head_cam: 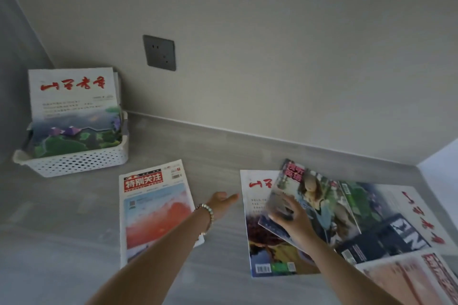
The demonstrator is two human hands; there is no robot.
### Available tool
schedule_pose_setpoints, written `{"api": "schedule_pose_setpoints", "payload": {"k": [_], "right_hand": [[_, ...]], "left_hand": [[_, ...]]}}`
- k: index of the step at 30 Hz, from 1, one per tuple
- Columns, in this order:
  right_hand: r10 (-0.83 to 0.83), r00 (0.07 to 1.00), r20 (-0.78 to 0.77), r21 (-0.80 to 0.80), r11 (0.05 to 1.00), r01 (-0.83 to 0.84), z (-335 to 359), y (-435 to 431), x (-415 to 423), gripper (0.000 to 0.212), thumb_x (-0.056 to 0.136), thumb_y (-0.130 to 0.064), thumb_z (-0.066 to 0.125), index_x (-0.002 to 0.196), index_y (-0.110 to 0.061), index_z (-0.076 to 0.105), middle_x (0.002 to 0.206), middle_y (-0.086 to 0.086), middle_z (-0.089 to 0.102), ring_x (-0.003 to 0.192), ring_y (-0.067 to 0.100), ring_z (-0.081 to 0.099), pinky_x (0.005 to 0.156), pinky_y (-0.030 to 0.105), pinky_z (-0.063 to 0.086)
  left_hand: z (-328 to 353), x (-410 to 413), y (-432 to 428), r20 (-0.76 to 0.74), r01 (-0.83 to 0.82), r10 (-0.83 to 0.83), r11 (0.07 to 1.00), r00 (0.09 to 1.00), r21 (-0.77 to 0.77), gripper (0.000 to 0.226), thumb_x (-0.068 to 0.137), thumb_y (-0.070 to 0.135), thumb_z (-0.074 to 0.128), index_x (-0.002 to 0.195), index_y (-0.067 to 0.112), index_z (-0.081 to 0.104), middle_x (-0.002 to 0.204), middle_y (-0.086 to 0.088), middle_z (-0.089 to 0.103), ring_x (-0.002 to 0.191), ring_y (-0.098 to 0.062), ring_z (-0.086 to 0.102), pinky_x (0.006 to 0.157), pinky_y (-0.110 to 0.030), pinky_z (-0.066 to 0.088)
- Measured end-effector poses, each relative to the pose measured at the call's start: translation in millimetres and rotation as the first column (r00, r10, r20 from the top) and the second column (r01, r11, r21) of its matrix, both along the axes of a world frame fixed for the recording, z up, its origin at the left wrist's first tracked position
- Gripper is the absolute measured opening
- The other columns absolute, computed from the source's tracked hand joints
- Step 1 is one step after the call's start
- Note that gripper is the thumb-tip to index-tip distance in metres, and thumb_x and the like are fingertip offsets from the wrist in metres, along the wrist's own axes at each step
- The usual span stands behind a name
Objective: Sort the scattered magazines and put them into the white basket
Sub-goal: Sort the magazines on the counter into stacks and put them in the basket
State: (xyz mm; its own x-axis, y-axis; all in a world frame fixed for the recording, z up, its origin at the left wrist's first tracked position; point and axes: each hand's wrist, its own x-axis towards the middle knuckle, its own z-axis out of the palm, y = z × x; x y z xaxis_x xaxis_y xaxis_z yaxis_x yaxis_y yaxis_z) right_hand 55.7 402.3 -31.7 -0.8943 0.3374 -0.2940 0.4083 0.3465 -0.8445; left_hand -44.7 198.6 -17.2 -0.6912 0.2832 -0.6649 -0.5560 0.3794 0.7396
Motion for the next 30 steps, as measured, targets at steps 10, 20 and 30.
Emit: {"api": "schedule_pose_setpoints", "payload": {"k": [10,20,30], "right_hand": [[0.141,0.989,0.033,0.137,0.98,-0.145,-19,23,24,0.063,0.072,-0.033,0.077,0.129,-0.024,0.051,0.126,-0.007,0.047,0.123,0.018,0.042,0.109,0.047,0.033],[0.118,0.993,0.029,0.157,0.98,-0.122,-22,23,24,0.065,0.075,-0.044,0.072,0.133,-0.032,0.047,0.153,-0.003,0.026,0.143,0.02,0.02,0.116,0.049,0.019],[0.011,1.0,0.003,-0.049,0.999,-0.011,15,-1,-16,0.07,0.08,-0.045,0.066,0.14,-0.02,0.039,0.15,0.001,0.034,0.137,0.019,0.032,0.112,0.033,0.029]], "left_hand": [[-17,35,46,0.112,-0.197,0.184,0.973,0.977,0.12,0.022,0.093,0.009,0.048,0.072,0.013,0.048,0.086,-0.008,0.052,0.077,-0.018,0.05,0.064,-0.024,0.039],[-12,56,64,-0.115,0.026,-0.014,0.994,0.993,0.103,0.035,0.092,0.005,0.047,0.125,0.015,0.045,0.122,-0.014,0.058,0.111,-0.034,0.058,0.078,-0.04,0.054],[64,-11,9,-0.384,-0.033,0.081,0.991,0.92,0.129,0.037,0.09,-0.001,0.048,0.125,0.013,0.052,0.122,-0.016,0.061,0.108,-0.026,0.059,0.098,-0.045,0.047]]}}
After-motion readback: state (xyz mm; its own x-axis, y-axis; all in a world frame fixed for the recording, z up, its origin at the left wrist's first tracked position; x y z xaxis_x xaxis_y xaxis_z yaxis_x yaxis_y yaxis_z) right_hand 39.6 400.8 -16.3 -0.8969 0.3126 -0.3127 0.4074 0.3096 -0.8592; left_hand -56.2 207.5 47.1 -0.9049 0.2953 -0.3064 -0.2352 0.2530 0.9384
